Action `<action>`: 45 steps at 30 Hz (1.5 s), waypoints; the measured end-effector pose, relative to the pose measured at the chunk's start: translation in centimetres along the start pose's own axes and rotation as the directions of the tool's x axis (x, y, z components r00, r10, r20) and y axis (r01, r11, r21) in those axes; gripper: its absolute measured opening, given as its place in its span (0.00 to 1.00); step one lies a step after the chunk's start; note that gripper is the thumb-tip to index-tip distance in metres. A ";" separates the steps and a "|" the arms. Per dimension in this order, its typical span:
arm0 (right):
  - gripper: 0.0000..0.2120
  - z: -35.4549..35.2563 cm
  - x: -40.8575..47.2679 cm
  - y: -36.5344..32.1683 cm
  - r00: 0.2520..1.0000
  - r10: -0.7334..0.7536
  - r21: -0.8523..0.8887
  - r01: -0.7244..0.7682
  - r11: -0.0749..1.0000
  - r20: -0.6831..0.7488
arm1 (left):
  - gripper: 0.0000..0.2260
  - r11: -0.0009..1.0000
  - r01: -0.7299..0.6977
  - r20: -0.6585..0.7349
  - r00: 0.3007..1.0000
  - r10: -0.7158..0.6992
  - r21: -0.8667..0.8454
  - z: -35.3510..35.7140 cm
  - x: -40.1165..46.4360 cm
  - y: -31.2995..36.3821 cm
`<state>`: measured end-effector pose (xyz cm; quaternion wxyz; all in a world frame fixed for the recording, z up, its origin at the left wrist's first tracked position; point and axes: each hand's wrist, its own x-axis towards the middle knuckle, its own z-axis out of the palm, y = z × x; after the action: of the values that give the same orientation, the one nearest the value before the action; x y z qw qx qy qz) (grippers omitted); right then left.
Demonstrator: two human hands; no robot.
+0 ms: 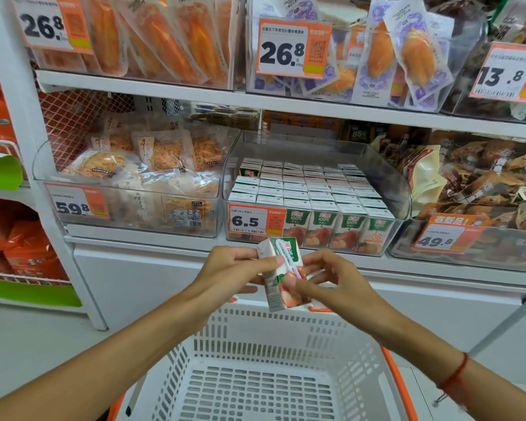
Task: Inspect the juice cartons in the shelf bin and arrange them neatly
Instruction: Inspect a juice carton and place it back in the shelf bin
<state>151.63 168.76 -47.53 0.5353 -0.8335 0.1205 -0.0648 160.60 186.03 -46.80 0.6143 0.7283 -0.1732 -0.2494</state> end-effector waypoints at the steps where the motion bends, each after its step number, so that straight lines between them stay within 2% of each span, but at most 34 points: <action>1: 0.24 -0.5 0.1 -0.1 0.996 0.040 0.063 -0.045 0.997 0.079 | 0.05 1.000 -0.002 0.019 1.000 0.003 -0.008 -0.3 0.1 0.1; 3: 0.24 -1.0 0.1 -0.1 0.965 0.095 0.137 -0.131 0.982 0.243 | 0.06 1.000 -0.004 0.060 0.998 0.006 -0.029 -0.5 0.2 0.2; 5: 0.22 -1.0 0.1 -0.1 0.954 0.101 0.168 -0.152 0.974 0.282 | 0.07 0.999 -0.004 0.086 0.996 0.008 -0.046 -0.3 0.2 0.2; 9: 0.18 -0.4 0.3 -0.3 0.994 0.106 0.097 -0.107 0.990 0.015 | 0.04 0.996 0.026 -0.038 0.999 -0.030 -0.087 0.3 0.2 -0.1; 12: 0.18 0.2 0.0 -0.3 0.979 -0.051 -0.202 0.010 0.979 -0.198 | 0.05 0.995 0.059 -0.039 0.997 -0.062 -0.076 0.5 0.2 -0.1; 15: 0.20 1.0 -0.6 0.0 0.951 -0.221 -0.401 0.119 0.908 -0.216 | 0.11 0.996 0.068 0.045 0.997 -0.065 -0.060 1.2 -0.1 -0.1; 18: 0.21 1.5 -0.9 0.1 0.946 -0.283 -0.469 0.179 0.865 -0.159 | 0.13 0.995 0.086 -0.026 0.996 -0.087 -0.055 1.5 0.0 -0.4; 20: 0.21 1.3 -0.9 -0.1 0.965 -0.241 -0.397 0.182 0.899 -0.102 | 0.13 0.995 0.092 -0.016 0.996 -0.092 -0.043 0.9 0.1 -0.5; 24: 0.19 -0.1 -0.6 -0.9 0.987 -0.148 -0.028 0.150 0.988 0.068 | 0.11 0.991 0.097 0.050 0.994 -0.093 -0.087 -0.8 0.6 -0.1; 30: 0.21 -1.5 -0.2 -0.7 0.981 -0.084 0.215 0.046 0.975 0.173 | 0.26 0.987 0.096 0.158 0.985 -0.075 -0.131 -1.2 1.2 0.0; 33: 0.22 -2.0 -0.1 -0.4 0.980 -0.100 0.224 0.060 0.973 0.172 | 0.25 0.995 0.009 0.216 0.976 0.011 -0.095 -1.1 1.1 0.2; 36: 0.26 -2.2 -0.2 -0.1 0.965 -0.233 0.164 0.213 0.963 0.118 | 0.23 0.983 -0.176 0.221 0.958 0.184 -0.059 -1.0 0.5 0.6; 40: 0.32 -1.8 -0.7 0.0 0.876 -0.475 -0.060 0.480 0.875 0.081 | 0.25 0.853 -0.507 0.166 0.858 0.486 0.125 -0.6 -0.9 0.8; 42: 0.30 -1.7 -0.7 0.0 0.835 -0.545 -0.172 0.548 0.818 0.069 | 0.25 0.786 -0.579 0.133 0.815 0.564 0.218 -0.4 -1.2 0.7; 45: 0.28 -1.8 -0.6 -0.1 0.796 -0.604 -0.251 0.594 0.764 0.046 | 0.26 0.738 -0.618 0.112 0.782 0.613 0.270 -0.3 -1.3 0.6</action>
<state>150.65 167.40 -46.72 0.3737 -0.8880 -0.1343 -0.2319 159.75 186.89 -46.00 0.5461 0.7106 -0.4435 -0.0098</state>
